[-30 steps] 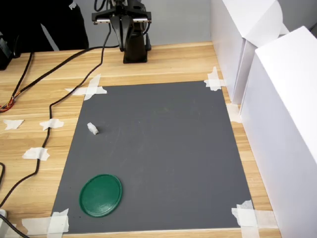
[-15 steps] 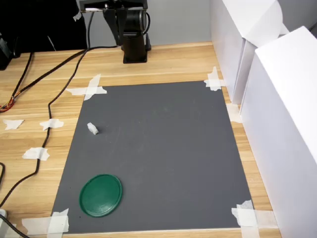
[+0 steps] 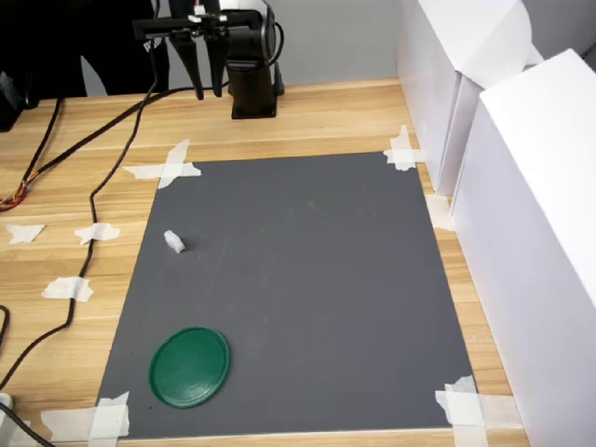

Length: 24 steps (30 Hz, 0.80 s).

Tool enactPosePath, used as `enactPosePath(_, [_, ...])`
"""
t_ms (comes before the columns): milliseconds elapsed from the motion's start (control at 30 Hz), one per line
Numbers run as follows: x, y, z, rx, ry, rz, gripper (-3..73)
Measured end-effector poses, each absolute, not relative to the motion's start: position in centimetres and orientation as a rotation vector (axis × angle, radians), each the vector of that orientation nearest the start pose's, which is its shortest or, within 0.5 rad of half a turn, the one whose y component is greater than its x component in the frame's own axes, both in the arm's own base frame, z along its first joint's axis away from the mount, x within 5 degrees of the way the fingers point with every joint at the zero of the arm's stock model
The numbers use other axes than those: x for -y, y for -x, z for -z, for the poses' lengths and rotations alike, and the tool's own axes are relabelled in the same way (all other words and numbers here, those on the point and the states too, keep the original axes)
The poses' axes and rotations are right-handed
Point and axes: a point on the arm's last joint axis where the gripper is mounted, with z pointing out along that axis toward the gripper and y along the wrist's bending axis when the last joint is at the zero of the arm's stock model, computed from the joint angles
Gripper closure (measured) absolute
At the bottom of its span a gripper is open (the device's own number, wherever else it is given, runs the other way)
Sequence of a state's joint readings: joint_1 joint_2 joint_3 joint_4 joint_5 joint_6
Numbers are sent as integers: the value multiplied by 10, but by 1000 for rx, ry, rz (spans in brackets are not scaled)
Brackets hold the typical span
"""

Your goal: Grasp a white terminal and put it on the green lid.

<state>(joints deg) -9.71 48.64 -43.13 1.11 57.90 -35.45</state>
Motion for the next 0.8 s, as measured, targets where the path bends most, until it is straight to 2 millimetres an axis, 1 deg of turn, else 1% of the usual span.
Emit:
enactPosePath(133, [28,-146,-301,-2552,545,278,432])
enactPosePath(300, [32,-158,-290,-2622,567,268,433])
enactPosePath(433, [34,-165,-287,-2647,587,266,421])
enactPosePath(533, [36,-174,-291,-2653,604,266,365])
enactPosePath(700, [40,-197,-307,-2640,617,265,228])
enactPosePath(800, [43,-212,-316,-2615,680,287,179])
